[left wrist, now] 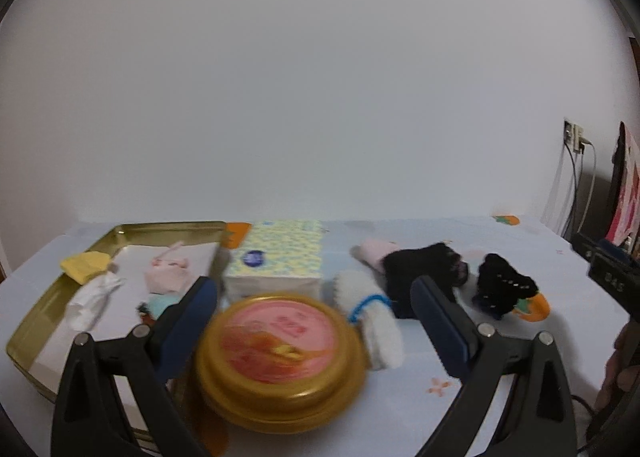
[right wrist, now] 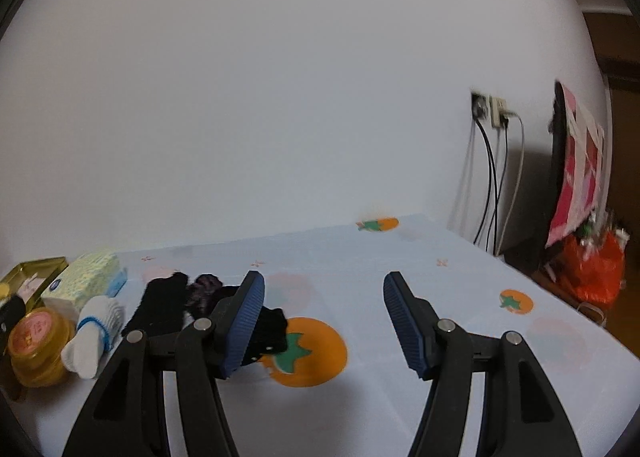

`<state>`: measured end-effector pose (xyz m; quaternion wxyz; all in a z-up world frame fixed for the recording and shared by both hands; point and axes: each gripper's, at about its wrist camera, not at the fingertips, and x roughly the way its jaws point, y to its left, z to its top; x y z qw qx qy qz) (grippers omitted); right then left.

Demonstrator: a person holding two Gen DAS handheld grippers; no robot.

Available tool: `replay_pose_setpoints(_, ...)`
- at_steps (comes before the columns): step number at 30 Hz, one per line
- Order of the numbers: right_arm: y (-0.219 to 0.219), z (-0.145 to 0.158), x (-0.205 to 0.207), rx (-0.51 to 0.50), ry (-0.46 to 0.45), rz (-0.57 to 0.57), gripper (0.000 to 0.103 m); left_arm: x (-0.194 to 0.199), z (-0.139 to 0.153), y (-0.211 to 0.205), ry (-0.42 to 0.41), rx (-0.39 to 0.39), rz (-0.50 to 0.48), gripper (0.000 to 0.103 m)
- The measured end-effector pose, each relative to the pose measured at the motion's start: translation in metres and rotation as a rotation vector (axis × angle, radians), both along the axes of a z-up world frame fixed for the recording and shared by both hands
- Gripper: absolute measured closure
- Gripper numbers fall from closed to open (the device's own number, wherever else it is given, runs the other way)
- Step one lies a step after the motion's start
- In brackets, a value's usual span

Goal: Organize soft objects
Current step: 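Withdraw both open tools from the tray toward the black socks, then grasp a black fuzzy sock with the right tool while the left tool grasps the other black sock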

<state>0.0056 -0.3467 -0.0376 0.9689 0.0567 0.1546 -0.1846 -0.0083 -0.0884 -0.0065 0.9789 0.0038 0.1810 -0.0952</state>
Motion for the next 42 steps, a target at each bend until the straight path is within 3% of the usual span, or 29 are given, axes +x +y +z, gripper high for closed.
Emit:
replay_pose_setpoints(7, 0.007, -0.009, 0.043, 0.061, 0.126, 0.163, 0.039, -0.002, -0.001, -0.030, 0.008, 0.044, -0.036, 0.004)
replay_pose_setpoints(13, 0.020, -0.029, 0.096, 0.085, 0.348, 0.235, 0.039, 0.011, -0.004, -0.032, 0.074, 0.048, -0.010, 0.004)
replay_pose_setpoints(20, 0.019, -0.041, 0.111, 0.114, 0.437, 0.297, 0.041, 0.022, -0.009, -0.045, 0.121, 0.066, -0.017, 0.004)
replay_pose_setpoints(27, 0.016, -0.038, 0.101, 0.124, 0.411, 0.322, 0.057, 0.030, -0.008, -0.058, 0.114, 0.037, -0.044, 0.004)
replay_pose_setpoints(30, 0.003, -0.023, 0.084, 0.173, 0.289, 0.291, 0.059, 0.041, -0.005, -0.070, 0.123, 0.036, -0.056, 0.004)
replay_pose_setpoints(35, -0.016, 0.001, 0.060, 0.151, 0.093, 0.180, 0.059, 0.068, -0.003, -0.102, 0.158, 0.096, -0.062, 0.004)
replay_pose_setpoints(42, -0.020, 0.008, 0.056, 0.159, 0.045, 0.150, 0.059, 0.111, -0.030, -0.143, 0.303, 0.235, -0.061, 0.010)
